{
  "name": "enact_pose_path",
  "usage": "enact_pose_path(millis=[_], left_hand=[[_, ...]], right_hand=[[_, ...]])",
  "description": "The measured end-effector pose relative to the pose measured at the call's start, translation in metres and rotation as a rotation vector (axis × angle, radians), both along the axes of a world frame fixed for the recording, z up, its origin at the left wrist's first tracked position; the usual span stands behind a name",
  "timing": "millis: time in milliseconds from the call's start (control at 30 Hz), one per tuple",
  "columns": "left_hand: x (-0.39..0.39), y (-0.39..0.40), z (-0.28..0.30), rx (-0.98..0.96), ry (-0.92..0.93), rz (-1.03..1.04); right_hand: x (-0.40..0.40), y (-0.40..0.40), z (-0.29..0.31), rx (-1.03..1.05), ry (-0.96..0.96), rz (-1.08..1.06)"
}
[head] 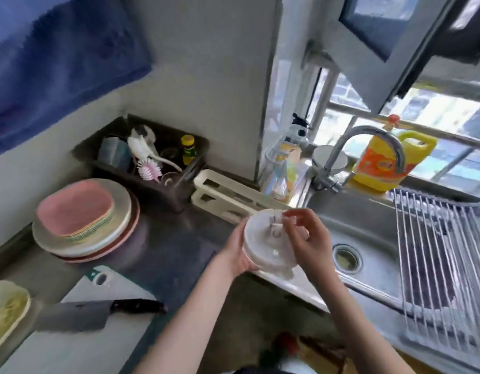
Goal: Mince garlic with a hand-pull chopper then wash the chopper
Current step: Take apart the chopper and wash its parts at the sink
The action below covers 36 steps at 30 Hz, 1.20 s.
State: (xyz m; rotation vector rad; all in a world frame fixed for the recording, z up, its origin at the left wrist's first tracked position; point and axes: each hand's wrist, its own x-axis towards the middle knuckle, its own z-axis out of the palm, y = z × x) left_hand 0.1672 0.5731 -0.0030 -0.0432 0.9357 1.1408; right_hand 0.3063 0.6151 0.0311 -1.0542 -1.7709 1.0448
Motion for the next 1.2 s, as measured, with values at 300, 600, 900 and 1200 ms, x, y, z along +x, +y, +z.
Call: enact_pose_path(millis=[300,600,900,1200], left_hand=[[0.149,0.153,-0.053,-0.016,-0.035,-0.101],[0.162,0.193,-0.094,-0.084,0.016,-0.279],[0.145,0.207,-0.093,-0.094,0.032,-0.242],[0.128,0.214,-0.106,-0.154,0.079,-0.091]], right_hand=[[0.149,0.128,-0.025,-0.092,-0.075,-0.199],[0.158,0.187,-0.088,-0.327,-0.107,-0.287],[0.157,0.223,-0.091,-0.510,0.140,-0.333],[0.176,0.219,-0.180,-0.521,-0.814,-0.361]])
